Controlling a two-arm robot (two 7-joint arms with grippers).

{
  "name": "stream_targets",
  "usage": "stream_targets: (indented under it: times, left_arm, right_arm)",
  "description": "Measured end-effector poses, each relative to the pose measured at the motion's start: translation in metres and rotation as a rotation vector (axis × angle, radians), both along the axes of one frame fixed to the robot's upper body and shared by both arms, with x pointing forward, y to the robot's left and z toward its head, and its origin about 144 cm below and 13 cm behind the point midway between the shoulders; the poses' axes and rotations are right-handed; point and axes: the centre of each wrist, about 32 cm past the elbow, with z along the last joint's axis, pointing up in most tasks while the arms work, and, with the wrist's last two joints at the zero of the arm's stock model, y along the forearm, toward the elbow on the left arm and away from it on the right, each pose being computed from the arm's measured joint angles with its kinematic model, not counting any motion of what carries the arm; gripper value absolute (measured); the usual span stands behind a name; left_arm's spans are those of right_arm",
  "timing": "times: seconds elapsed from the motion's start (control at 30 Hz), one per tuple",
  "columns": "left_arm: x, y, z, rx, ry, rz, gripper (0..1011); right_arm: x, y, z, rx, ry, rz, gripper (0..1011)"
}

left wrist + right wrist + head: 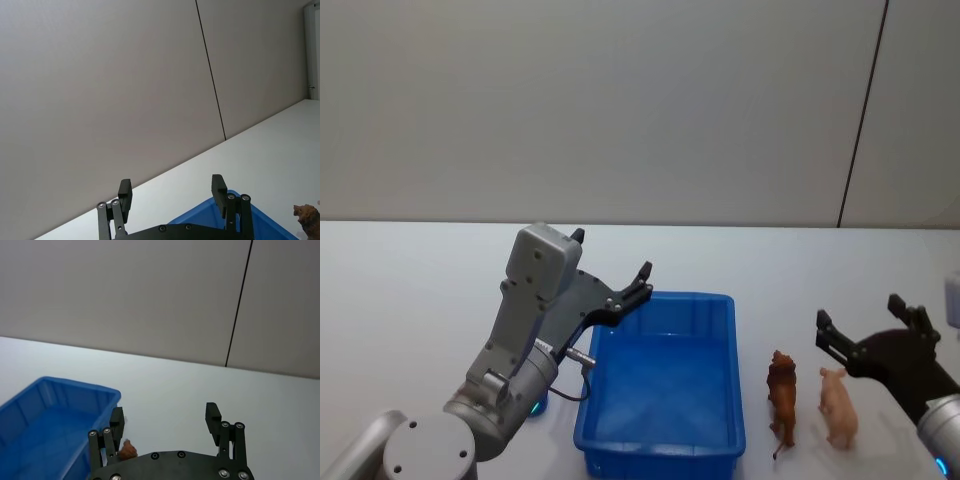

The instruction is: Pick up the two dolls from the table and place them into the box.

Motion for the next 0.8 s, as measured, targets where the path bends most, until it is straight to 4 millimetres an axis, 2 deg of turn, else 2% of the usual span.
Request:
stream_targets:
  times: [0.8]
  left_arm:
    - [0.0,0.0,0.0,0.0,0.0,0.0,1001]
  right_arm:
    - [0.008,0.01,-0.039,-0.064,0.229,-0.062,1001]
